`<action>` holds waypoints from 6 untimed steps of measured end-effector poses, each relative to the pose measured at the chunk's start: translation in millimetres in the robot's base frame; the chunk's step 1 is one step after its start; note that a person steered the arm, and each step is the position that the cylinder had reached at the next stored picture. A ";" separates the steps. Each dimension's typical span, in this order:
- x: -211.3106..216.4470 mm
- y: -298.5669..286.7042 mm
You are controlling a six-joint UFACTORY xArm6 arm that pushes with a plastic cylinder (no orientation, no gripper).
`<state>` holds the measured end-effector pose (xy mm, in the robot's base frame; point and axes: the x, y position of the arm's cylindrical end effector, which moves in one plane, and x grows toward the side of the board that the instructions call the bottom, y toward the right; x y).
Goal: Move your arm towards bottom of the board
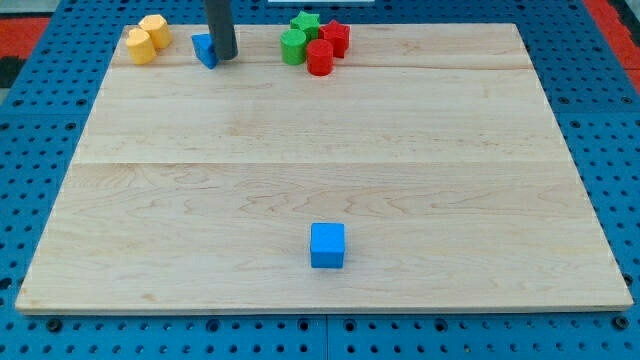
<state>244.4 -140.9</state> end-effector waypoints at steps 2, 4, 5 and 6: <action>3.3 -32.5; 159.7 115.0; 218.9 241.1; 282.5 300.8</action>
